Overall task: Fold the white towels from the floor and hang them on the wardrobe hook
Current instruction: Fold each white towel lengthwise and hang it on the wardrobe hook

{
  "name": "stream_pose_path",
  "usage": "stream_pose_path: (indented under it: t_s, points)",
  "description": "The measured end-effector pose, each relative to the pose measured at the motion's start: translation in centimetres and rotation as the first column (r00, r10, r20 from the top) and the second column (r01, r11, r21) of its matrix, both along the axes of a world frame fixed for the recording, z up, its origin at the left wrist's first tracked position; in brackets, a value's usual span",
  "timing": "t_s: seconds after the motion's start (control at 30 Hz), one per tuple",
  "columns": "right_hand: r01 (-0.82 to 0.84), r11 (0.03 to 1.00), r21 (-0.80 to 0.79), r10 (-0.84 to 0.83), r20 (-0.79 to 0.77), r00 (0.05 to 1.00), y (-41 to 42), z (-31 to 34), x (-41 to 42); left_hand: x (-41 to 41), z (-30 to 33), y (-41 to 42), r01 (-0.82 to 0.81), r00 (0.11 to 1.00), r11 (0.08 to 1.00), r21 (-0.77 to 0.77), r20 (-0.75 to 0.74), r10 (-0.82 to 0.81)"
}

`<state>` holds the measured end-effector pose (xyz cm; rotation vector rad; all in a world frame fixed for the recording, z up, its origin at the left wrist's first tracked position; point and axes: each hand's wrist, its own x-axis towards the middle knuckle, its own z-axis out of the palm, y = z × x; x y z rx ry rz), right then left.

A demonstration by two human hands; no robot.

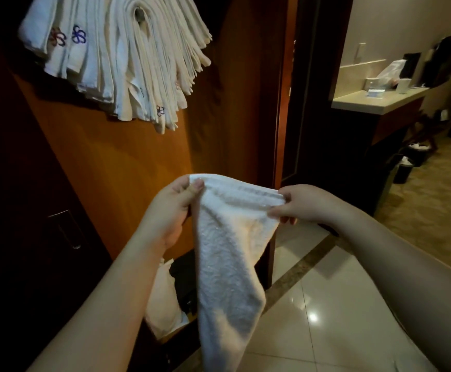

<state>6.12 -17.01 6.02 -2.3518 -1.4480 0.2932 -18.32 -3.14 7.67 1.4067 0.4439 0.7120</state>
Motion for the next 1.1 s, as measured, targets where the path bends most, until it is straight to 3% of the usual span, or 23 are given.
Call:
stream_pose_path:
  t_s: [0.17, 0.3, 0.47, 0.6, 0.83, 0.9, 1.0, 1.07, 1.1]
  points:
    - [-0.053, 0.999, -0.011, 0.054, 0.107, 0.993, 0.6, 0.8, 1.4, -0.3, -0.9, 2.6, -0.057, 0.993, 0.998, 0.038, -0.101, 0.06]
    - [-0.147, 0.972, 0.181, 0.126, 0.125, 0.984, -0.2, 2.9, 0.8, -1.4, -0.4, 3.4, -0.077, 0.994, 0.991, 0.107, -0.072, 0.085]
    - [-0.101, 0.909, 0.404, 0.174, -0.148, 0.974, -0.6, 2.8, 0.3, -1.5, 0.1, 3.3, -0.087, 0.993, 0.978, 0.192, -0.062, 0.1]
    - [0.024, 0.828, 0.561, 0.254, -0.413, 0.875, -0.3, 3.2, 0.5, -1.4, 0.8, 3.0, -0.06, 0.998, 0.977, 0.205, -0.023, 0.066]
    - [0.113, 0.647, 0.754, 0.384, -0.449, 0.807, 0.4, 5.5, 0.1, 0.4, 2.7, 3.0, -0.06, 0.981, 0.997, 0.052, 0.189, 0.049]
    - [0.15, 0.617, 0.773, 0.314, -0.416, 0.854, 0.6, 5.8, 0.0, 1.1, 3.1, 3.1, -0.073, 0.972, 0.997, 0.002, 0.225, 0.07]
    - [0.204, 0.639, 0.742, 0.116, -0.355, 0.927, 0.5, 4.2, -0.4, 2.3, 2.2, 3.0, -0.107, 0.979, 0.994, -0.04, 0.169, 0.112]
    - [0.279, 0.672, 0.686, 0.105, -0.462, 0.881, 0.2, 2.5, -0.5, 2.9, 1.0, 2.8, -0.129, 0.985, 0.99, -0.065, 0.106, 0.136]
    - [0.319, 0.695, 0.644, 0.156, -0.569, 0.807, 0.0, 1.7, -0.4, 3.1, 0.4, 2.6, -0.136, 0.987, 0.987, -0.082, 0.079, 0.143]
